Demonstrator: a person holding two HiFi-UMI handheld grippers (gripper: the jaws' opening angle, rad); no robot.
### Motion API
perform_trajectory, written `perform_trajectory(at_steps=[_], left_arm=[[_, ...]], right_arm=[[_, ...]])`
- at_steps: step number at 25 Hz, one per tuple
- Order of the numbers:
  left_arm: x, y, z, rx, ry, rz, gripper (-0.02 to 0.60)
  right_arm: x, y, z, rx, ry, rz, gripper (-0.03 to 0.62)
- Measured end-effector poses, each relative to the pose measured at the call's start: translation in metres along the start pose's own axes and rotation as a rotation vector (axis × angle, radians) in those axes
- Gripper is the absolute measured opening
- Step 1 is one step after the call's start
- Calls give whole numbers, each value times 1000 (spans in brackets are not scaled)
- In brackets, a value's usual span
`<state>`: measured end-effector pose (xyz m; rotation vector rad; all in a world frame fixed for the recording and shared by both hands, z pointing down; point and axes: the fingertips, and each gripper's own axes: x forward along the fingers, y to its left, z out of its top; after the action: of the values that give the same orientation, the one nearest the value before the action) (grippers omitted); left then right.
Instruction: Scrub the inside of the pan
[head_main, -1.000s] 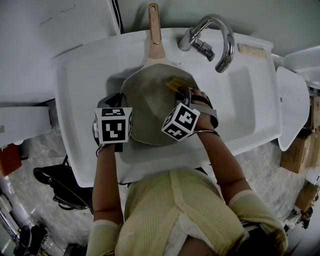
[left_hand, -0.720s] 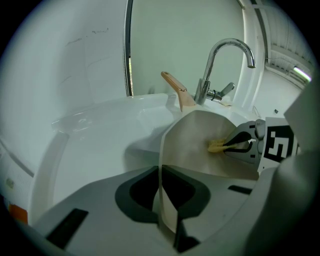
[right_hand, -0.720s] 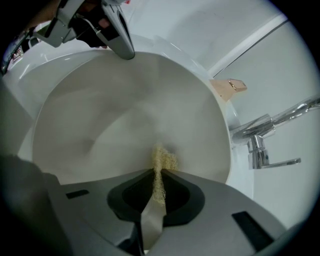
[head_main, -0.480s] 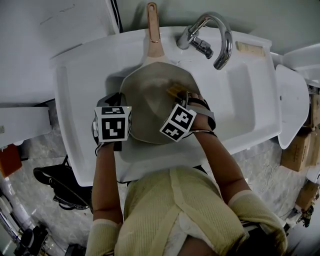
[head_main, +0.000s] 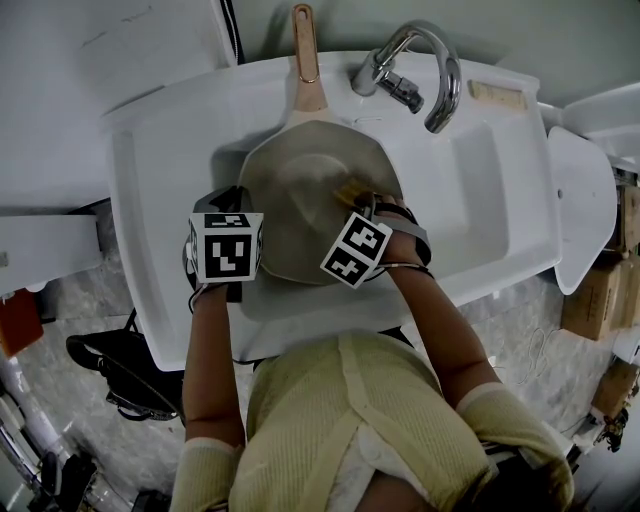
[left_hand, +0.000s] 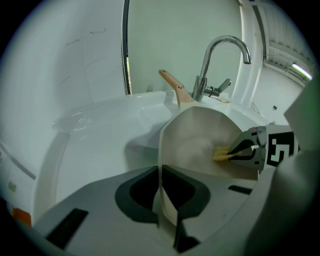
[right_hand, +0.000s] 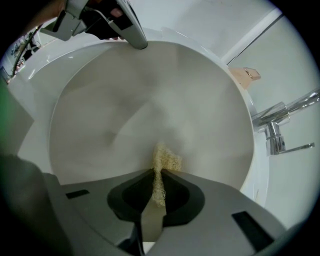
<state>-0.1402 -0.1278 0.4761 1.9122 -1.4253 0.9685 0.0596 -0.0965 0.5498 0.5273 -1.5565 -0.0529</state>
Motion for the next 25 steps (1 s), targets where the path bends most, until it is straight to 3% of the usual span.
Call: perform_trajectory(at_steps=[17,25], left_arm=[[-11,-1,-12,10,6,8,75],[-17,-2,-17,8,2,21,75]], right_arm=[[-11,55,-6,-28,30,179,54],[-20,85,1,-25,0,326,54]])
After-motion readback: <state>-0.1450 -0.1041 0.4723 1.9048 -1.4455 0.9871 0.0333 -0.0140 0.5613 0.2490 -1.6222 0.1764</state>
